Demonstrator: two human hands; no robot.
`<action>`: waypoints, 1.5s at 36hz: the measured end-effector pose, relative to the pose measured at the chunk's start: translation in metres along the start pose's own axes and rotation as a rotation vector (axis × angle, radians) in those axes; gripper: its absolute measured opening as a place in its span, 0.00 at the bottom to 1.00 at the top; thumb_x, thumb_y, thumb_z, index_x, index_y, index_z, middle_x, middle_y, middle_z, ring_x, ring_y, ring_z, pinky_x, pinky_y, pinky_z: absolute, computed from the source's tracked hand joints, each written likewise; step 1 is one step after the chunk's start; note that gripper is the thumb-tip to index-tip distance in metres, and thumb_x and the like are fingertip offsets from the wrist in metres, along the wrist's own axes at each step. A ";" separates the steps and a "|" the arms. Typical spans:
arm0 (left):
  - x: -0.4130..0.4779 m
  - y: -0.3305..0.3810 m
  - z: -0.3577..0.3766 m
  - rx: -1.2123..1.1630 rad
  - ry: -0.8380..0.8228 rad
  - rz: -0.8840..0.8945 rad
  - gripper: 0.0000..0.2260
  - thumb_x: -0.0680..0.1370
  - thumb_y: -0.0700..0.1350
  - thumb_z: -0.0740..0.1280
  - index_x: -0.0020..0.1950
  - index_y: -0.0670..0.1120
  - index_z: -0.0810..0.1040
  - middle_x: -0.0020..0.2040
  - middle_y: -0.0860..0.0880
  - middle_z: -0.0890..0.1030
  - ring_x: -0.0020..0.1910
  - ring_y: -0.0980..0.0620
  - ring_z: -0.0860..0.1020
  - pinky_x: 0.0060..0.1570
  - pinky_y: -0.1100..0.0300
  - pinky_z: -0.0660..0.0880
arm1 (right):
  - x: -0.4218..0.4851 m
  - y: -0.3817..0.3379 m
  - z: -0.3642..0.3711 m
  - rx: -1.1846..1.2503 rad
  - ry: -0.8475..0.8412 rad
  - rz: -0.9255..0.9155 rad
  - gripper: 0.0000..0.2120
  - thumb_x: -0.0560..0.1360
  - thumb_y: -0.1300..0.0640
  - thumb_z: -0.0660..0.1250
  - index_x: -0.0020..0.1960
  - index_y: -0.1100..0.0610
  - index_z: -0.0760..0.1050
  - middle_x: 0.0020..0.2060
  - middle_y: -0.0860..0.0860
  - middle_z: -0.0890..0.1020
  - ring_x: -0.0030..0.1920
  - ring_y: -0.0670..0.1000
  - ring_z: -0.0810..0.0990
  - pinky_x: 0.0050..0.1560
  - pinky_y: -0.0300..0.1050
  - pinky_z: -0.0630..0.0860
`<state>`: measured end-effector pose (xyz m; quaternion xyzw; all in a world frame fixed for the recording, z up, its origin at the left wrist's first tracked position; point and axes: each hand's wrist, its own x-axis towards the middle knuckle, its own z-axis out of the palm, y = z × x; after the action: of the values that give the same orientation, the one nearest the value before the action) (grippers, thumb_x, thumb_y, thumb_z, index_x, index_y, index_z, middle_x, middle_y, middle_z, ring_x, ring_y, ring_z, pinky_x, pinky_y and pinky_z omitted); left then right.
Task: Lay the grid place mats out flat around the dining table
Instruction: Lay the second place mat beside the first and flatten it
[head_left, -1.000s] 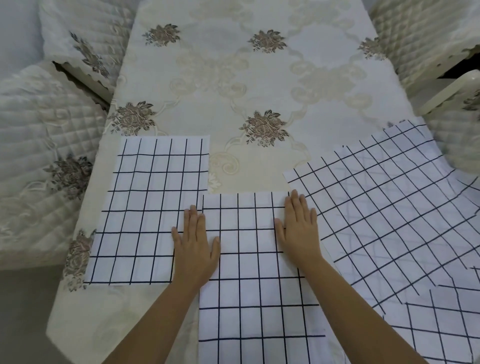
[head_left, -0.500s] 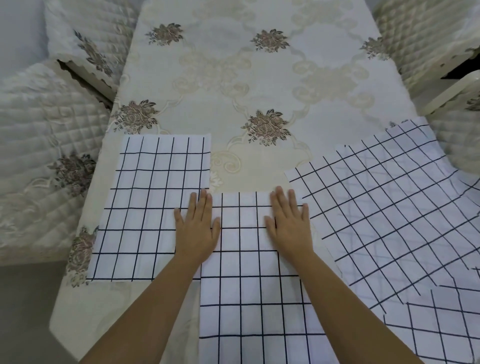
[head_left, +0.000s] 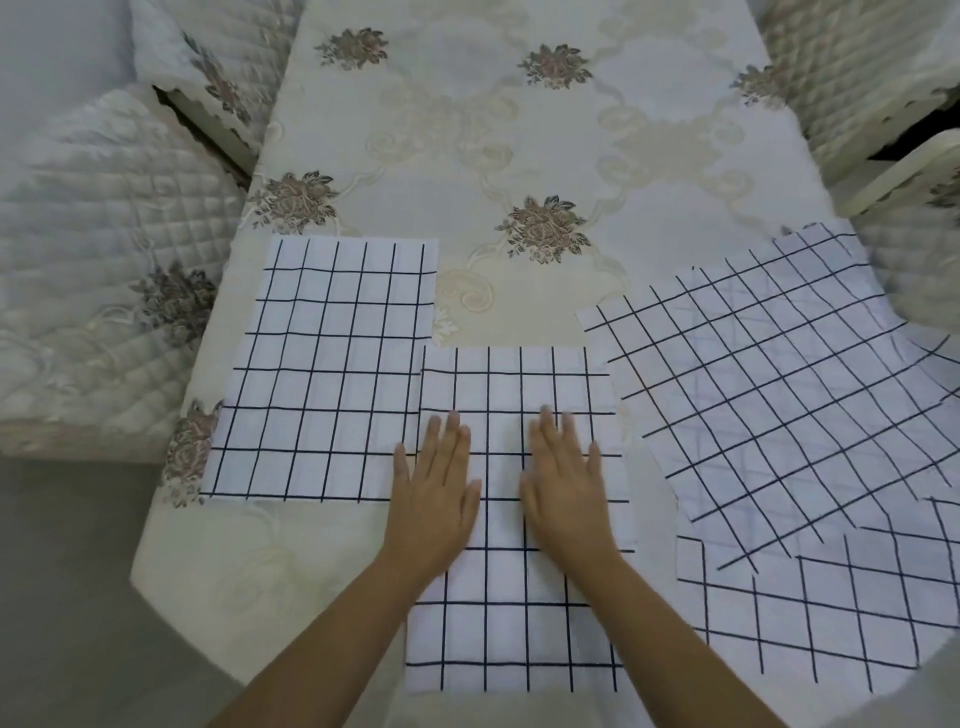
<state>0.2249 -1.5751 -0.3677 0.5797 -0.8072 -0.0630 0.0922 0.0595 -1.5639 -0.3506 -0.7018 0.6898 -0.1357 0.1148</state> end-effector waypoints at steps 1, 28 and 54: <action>-0.010 0.003 0.004 0.002 -0.001 0.020 0.25 0.81 0.52 0.41 0.77 0.45 0.45 0.78 0.49 0.46 0.76 0.52 0.41 0.72 0.45 0.46 | -0.007 -0.009 0.005 -0.015 -0.002 -0.039 0.26 0.74 0.54 0.53 0.71 0.59 0.60 0.70 0.57 0.68 0.71 0.56 0.58 0.67 0.63 0.59; -0.088 0.021 0.016 -0.055 0.000 0.053 0.25 0.81 0.51 0.39 0.77 0.45 0.43 0.77 0.49 0.41 0.76 0.51 0.42 0.70 0.46 0.46 | -0.094 -0.025 0.029 -0.121 0.045 0.037 0.30 0.74 0.48 0.52 0.73 0.60 0.57 0.75 0.54 0.57 0.76 0.54 0.46 0.70 0.61 0.59; -0.095 0.022 -0.009 -0.029 -0.142 -0.001 0.22 0.71 0.49 0.55 0.64 0.45 0.72 0.66 0.45 0.75 0.69 0.48 0.63 0.52 0.36 0.73 | -0.112 -0.009 0.002 -0.024 -0.012 0.182 0.21 0.68 0.56 0.55 0.58 0.54 0.76 0.58 0.51 0.81 0.60 0.55 0.77 0.49 0.53 0.78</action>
<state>0.2366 -1.4782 -0.3612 0.5730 -0.8102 -0.1157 0.0432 0.0677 -1.4522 -0.3523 -0.6382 0.7517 -0.1120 0.1226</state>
